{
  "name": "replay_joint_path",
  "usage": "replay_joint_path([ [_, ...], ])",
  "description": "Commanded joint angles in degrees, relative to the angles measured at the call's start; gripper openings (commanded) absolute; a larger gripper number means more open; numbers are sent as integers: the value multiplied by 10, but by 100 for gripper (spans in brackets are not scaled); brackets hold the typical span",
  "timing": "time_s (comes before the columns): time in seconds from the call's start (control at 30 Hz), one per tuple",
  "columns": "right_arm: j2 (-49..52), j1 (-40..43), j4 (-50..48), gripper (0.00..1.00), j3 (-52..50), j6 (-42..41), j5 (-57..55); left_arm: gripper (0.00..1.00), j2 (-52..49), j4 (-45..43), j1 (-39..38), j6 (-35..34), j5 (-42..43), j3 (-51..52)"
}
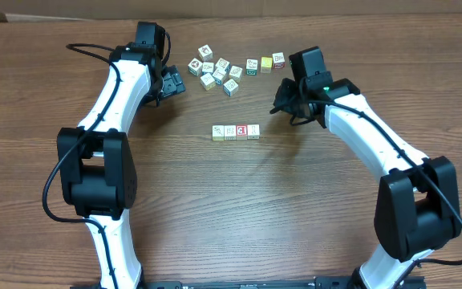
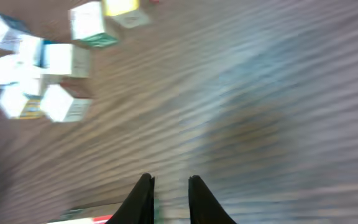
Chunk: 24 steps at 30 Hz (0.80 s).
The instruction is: Form a horizontal line
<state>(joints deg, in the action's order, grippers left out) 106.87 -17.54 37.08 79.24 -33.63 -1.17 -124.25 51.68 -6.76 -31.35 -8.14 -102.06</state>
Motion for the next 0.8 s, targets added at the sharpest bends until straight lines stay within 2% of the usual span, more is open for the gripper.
replay_joint_path([
  [0.0,-12,37,25,22,7,22,-66,100,-1,1,-8,5,3,-11],
  [0.13,-12,94,75,27,6,26,-96,100,-1,1,-8,5,3,-11],
  [0.17,-12,112,88,38,6,26,-99,100,-1,1,-8,5,3,-11],
  [0.2,-12,127,99,56,6,26,-99,100,-1,1,-8,5,3,-11],
  [0.27,-12,155,119,100,6,26,-98,100,-1,1,-8,5,3,-11],
  [0.5,-12,221,125,100,6,26,-97,100,-1,1,-8,5,3,-11],
  [0.77,-12,233,125,100,6,26,-97,100,-1,1,-8,5,3,-11],
])
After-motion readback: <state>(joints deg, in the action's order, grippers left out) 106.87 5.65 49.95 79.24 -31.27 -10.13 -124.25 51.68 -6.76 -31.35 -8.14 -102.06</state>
